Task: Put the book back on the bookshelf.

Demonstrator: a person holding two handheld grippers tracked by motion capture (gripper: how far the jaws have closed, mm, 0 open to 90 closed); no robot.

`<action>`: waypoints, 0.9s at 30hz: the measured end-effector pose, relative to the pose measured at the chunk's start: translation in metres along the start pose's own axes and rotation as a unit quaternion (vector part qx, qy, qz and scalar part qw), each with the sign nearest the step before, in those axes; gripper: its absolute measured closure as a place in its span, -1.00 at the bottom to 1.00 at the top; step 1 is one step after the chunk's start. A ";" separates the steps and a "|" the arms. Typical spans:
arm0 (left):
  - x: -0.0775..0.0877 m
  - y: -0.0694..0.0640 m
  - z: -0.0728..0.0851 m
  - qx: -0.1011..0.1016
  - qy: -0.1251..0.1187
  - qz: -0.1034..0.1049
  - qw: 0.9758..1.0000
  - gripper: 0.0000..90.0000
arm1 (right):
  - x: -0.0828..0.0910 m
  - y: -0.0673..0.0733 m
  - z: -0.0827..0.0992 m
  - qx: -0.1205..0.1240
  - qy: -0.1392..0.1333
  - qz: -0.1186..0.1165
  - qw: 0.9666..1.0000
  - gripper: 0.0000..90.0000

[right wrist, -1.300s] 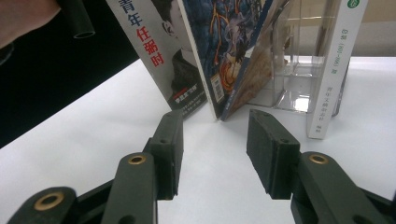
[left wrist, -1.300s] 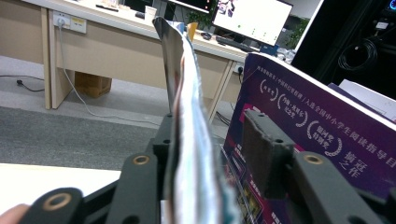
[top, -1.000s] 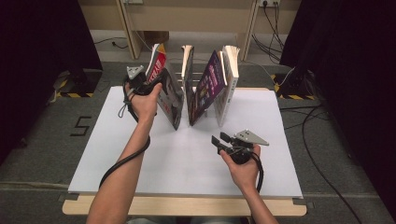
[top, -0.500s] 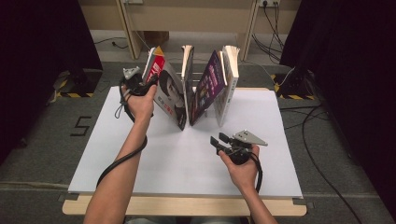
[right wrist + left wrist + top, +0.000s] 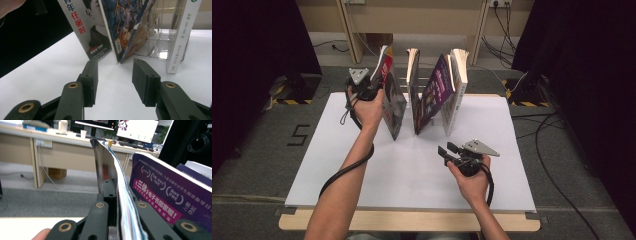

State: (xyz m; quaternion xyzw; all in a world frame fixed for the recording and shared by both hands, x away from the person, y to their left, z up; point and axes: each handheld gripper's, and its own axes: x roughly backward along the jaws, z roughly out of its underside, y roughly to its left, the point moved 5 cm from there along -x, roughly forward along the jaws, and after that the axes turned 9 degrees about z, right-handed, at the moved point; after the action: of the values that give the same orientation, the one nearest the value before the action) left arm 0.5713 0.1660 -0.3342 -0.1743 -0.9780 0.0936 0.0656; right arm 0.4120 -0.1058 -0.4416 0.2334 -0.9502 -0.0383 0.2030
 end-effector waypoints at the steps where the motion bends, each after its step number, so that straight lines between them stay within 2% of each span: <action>1: -0.001 -0.001 -0.001 -0.007 -0.001 -0.001 1.000 0.91 | 0.000 0.000 0.000 0.000 0.000 -0.001 1.000 0.26; 5: -0.003 -0.007 -0.002 -0.034 -0.004 0.001 0.999 0.91 | 0.000 0.000 0.000 -0.001 0.000 -0.001 1.000 0.26; 9: -0.003 -0.008 0.003 -0.047 -0.012 0.000 0.999 0.91 | -0.001 0.000 0.001 -0.002 0.003 0.000 1.000 0.26; 12: -0.003 -0.008 0.003 -0.049 -0.015 0.005 0.999 0.87 | -0.001 -0.001 0.001 0.001 0.003 0.001 1.000 0.26; 15: -0.002 -0.006 0.002 -0.035 -0.013 0.013 0.999 0.67 | -0.001 0.000 0.001 0.000 0.003 0.001 1.000 0.26; 20: -0.001 -0.004 0.002 -0.028 -0.012 0.017 0.999 0.51 | -0.001 0.001 0.002 0.001 0.004 -0.001 1.000 0.26; 23: 0.000 -0.004 0.006 -0.016 -0.010 0.023 1.000 0.35 | -0.002 0.001 0.002 0.002 0.004 0.000 1.000 0.26; 27: 0.001 -0.004 0.009 -0.011 -0.002 0.028 1.000 0.18 | -0.002 0.001 0.002 0.001 0.004 0.000 1.000 0.26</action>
State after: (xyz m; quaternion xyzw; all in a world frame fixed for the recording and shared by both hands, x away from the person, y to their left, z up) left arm 0.5676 0.1609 -0.3421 -0.2025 -0.9738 0.0853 0.0594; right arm 0.4122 -0.1041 -0.4440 0.2336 -0.9495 -0.0362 0.2064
